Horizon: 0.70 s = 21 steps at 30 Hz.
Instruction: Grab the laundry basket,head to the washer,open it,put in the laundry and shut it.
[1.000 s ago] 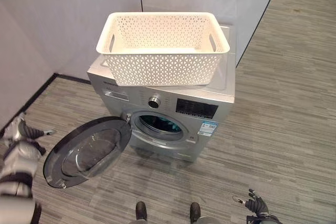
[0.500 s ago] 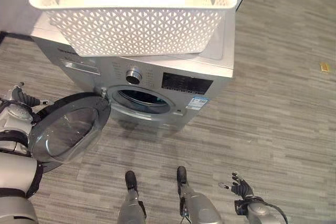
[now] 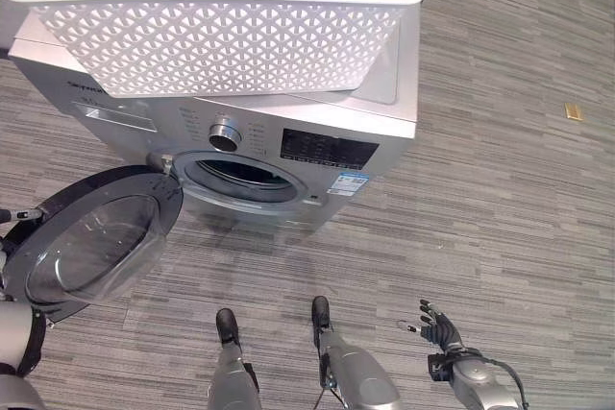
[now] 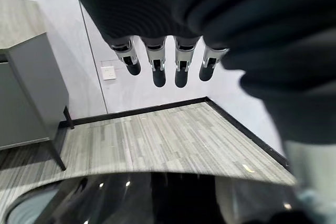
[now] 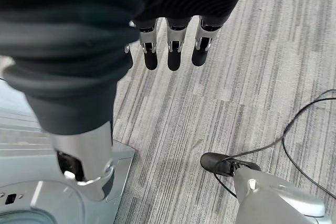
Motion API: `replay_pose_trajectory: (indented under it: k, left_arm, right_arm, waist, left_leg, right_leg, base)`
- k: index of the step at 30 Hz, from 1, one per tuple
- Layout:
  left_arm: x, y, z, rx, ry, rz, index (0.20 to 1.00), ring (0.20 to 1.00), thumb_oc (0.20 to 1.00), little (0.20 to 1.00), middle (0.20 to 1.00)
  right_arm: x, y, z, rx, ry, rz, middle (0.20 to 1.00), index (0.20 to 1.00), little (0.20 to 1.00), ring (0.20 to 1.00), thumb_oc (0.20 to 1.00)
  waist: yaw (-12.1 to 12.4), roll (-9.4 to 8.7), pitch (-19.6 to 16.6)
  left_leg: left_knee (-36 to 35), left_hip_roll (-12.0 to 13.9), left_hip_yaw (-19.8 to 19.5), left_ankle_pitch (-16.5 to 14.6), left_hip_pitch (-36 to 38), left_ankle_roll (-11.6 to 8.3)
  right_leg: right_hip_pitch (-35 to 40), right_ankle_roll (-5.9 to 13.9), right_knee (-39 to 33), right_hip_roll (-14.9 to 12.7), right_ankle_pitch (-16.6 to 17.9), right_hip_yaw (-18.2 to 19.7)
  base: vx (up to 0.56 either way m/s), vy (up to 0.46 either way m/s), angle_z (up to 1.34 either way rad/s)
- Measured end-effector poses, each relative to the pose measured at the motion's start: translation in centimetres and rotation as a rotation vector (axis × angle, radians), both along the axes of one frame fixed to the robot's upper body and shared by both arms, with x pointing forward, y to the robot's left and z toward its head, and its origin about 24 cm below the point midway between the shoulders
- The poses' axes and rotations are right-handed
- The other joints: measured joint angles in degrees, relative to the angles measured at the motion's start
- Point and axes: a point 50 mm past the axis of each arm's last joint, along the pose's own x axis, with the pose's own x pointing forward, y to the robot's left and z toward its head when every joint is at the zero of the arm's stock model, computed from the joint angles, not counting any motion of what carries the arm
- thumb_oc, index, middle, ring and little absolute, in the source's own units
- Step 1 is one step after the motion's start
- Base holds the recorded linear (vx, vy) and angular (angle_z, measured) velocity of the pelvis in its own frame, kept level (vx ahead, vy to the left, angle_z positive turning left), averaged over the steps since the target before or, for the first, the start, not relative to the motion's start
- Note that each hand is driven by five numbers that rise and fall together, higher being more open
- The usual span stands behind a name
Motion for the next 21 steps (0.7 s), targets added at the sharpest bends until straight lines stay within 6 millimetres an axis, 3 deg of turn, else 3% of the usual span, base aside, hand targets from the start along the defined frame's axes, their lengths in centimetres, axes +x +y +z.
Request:
replay_pose_trajectory:
  k: [5, 10, 15, 21]
  left_arm:
    - [-0.8, -1.4, -4.8, -0.113, 0.040, 0.006, 1.000, 1.000, 1.000, 1.000, 1.000]
    - [-0.3, -2.2, -5.8, -0.126, -0.016, -0.007, 1.000, 1.000, 1.000, 1.000, 1.000]
    - [0.2, -2.5, -5.5, -0.142, -0.091, -0.012, 1.000, 1.000, 1.000, 1.000, 1.000]
    - [1.8, -4.9, -6.3, -0.126, -0.166, -0.128, 1.000, 1.000, 1.000, 1.000, 1.000]
  right_arm:
    - [0.3, -0.7, 0.5, -0.016, -0.021, -0.019, 1.000, 1.000, 1.000, 1.000, 1.000]
    - [1.2, -0.9, 1.7, -0.027, -0.089, -0.036, 1.000, 1.000, 1.000, 1.000, 1.000]
    - [1.7, -1.3, 2.3, -0.046, -0.128, -0.058, 1.000, 1.000, 1.000, 1.000, 1.000]
    - [1.5, -1.5, 2.2, -0.059, -0.126, -0.080, 1.000, 1.000, 1.000, 1.000, 1.000]
  waist:
    - [0.3, -0.05, 0.1]
    - [0.2, -0.09, 0.1]
    - [0.3, -0.10, 0.1]
    - [2.1, 0.40, 0.3]
  left_leg:
    - [0.0, 0.0, -0.1, 0.0, -0.3, -0.01]
    - [0.0, 0.0, -0.2, -0.2, -1.2, -0.26]
    - [0.0, 0.1, -0.5, 0.0, -2.5, -0.39]
    - [0.1, -0.3, -0.9, 0.6, -3.0, -0.04]
  right_leg:
    - [-0.2, -0.02, 0.0, 0.0, 0.0, 0.0]
    - [-1.1, 0.04, 0.0, 0.0, 0.0, 0.0]
    - [-2.3, 0.11, -0.3, 0.1, 0.0, 0.0]
    - [-2.3, 0.14, -0.1, -0.2, 0.0, -0.3]
  base:
    - [0.00, 0.000, 0.00]
    - [0.02, -0.024, 0.00]
    - [0.02, -0.042, 0.01]
    - [-0.02, -0.014, 0.05]
